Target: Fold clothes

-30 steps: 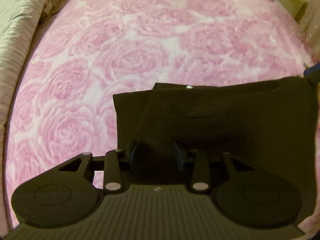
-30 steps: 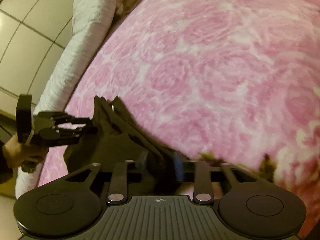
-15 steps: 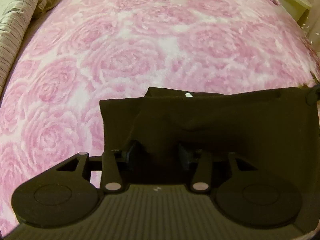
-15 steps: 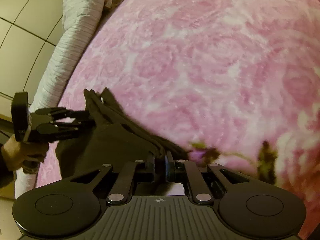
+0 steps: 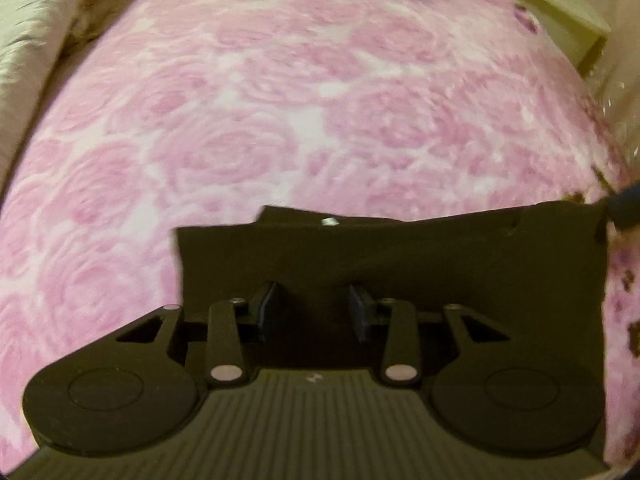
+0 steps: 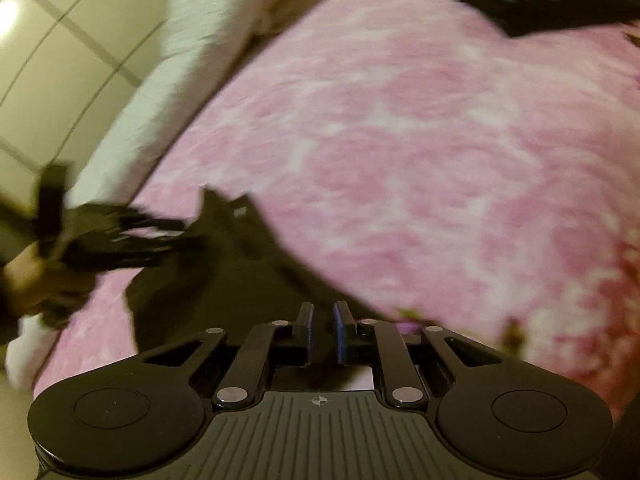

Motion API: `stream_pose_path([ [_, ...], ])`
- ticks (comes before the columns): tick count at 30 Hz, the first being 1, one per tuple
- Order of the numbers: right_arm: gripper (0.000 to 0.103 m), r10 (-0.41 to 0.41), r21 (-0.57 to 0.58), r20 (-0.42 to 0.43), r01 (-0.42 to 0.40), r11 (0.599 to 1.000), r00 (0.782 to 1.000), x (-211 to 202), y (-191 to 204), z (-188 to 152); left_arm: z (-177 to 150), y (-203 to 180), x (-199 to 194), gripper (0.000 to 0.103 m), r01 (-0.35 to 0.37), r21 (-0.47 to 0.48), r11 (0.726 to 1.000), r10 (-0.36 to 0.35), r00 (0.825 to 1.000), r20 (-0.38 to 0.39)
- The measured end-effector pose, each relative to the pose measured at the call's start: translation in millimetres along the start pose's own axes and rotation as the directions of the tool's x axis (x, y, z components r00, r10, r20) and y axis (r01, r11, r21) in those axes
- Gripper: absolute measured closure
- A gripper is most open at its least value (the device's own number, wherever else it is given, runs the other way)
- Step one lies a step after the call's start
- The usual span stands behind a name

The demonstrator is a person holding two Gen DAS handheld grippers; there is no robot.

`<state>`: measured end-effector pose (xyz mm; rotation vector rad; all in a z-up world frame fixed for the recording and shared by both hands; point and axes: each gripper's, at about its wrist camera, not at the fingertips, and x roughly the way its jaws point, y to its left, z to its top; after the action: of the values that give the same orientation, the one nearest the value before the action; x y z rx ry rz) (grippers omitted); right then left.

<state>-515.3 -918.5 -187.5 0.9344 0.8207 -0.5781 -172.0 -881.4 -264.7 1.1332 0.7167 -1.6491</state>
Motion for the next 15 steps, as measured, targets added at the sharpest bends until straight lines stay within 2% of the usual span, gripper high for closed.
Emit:
stream_pose_path([
  [2, 0.087, 0.012, -0.037, -0.015, -0.012, 0.999, 1.000, 8, 9, -1, 3, -4, 14, 0.065, -0.014, 0.021, 1.000, 0.014, 1.000, 0.001],
  [5, 0.085, 0.029, -0.091, -0.037, -0.032, 0.995, 0.999, 21, 22, -2, 6, -1, 20, 0.064, -0.008, 0.035, 0.999, 0.008, 1.000, 0.008],
  [8, 0.086, 0.000, -0.026, -0.063, -0.002, 1.000, 0.998, 27, 3, 0, 9, 5, 12, 0.066, 0.004, 0.022, 1.000, -0.003, 1.000, -0.012],
  [11, 0.086, -0.008, -0.059, -0.082, 0.003, 0.998, 0.997, 23, -1, -1, 9, 12, 7, 0.066, -0.028, 0.012, 1.000, 0.028, 0.999, -0.016],
  [13, 0.085, -0.025, -0.055, -0.096, 0.020, 0.998, 0.995, 23, -6, -3, 9, 20, 14, 0.065, -0.021, -0.030, 0.999, 0.020, 0.999, -0.026],
  [15, 0.082, -0.041, -0.014, -0.113, 0.040, 0.999, 0.993, 25, -15, -6, 13, 18, 23, 0.063, -0.027, -0.026, 0.999, 0.026, 0.999, -0.021],
])
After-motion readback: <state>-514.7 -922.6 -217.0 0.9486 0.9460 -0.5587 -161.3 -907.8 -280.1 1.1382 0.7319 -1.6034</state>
